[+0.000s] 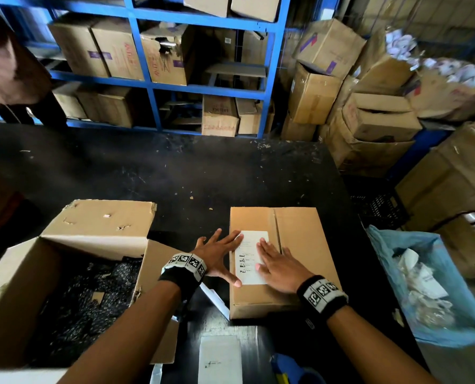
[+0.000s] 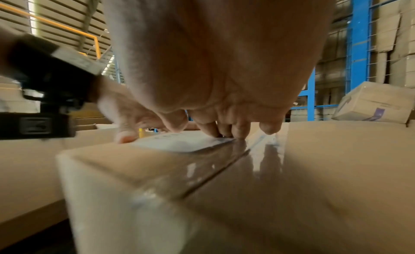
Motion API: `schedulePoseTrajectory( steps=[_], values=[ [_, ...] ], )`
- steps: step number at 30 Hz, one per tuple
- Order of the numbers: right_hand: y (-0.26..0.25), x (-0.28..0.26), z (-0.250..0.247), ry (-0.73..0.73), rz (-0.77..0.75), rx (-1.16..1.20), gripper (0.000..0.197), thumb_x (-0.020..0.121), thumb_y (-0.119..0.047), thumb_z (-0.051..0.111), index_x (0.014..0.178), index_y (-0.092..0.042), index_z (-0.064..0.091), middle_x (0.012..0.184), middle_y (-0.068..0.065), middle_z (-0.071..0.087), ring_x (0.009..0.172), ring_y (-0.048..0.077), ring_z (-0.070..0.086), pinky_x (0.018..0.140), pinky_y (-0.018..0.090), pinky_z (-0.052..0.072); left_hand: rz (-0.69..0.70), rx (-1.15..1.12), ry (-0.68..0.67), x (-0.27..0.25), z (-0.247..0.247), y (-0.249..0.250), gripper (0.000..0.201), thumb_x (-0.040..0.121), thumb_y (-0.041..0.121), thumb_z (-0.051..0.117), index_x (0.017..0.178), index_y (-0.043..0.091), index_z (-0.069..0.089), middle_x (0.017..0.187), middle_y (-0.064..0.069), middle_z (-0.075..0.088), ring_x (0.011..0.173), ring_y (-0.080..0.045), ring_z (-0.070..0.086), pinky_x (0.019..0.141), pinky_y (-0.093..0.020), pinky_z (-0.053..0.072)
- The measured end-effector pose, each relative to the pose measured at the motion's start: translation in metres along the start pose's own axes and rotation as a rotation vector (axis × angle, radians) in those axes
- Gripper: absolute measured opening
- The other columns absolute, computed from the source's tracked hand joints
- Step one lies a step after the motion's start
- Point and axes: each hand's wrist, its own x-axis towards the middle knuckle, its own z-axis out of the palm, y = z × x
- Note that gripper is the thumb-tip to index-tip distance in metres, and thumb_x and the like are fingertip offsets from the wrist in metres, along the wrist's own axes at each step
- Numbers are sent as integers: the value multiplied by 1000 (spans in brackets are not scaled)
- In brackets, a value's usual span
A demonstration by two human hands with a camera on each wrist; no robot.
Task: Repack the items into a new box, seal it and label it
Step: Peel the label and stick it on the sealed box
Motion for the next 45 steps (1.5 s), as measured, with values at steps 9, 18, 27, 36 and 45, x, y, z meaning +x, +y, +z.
schedulePoseTrajectory(
  steps=[9,18,27,36,45],
  values=[
    [-7,-85,66,37,-80,12,78,102,-56,29,161,-19,-8,167,-1,-18,156,15,-9,124,48,-3,-22,20,13,0,1,1,136,51,89,65,152,44,-14,159,26,-19,151,-30,-12,114,-67,3],
    [7,-73,83,235,-59,61,66,105,-44,28,161,-30,-5,166,-15,-15,153,15,-14,120,62,-4,26,198,58,-6,20,47,85,84,75,-1,157,31,-4,164,8,-14,149,-26,-20,116,-63,-5],
    [17,-68,88,304,-117,304,61,106,-29,39,161,-26,12,167,-14,0,153,8,-11,120,50,-17,-138,197,123,35,10,48,65,101,55,7,155,25,-14,163,7,-19,151,-21,-15,116,-64,-4],
    [29,-73,93,409,-153,563,83,93,-13,53,161,-16,7,167,-9,4,153,-1,-2,124,33,-14,28,251,170,-15,73,100,71,100,59,0,154,15,-16,160,-11,-24,148,-27,-22,123,-44,-4],
    [29,-75,79,576,-86,644,51,105,-20,46,155,-18,36,165,-5,24,152,7,18,124,25,11,96,-64,193,-53,67,114,66,103,56,16,157,22,-2,163,8,-14,149,-10,-21,124,-34,-3]
  ],
)
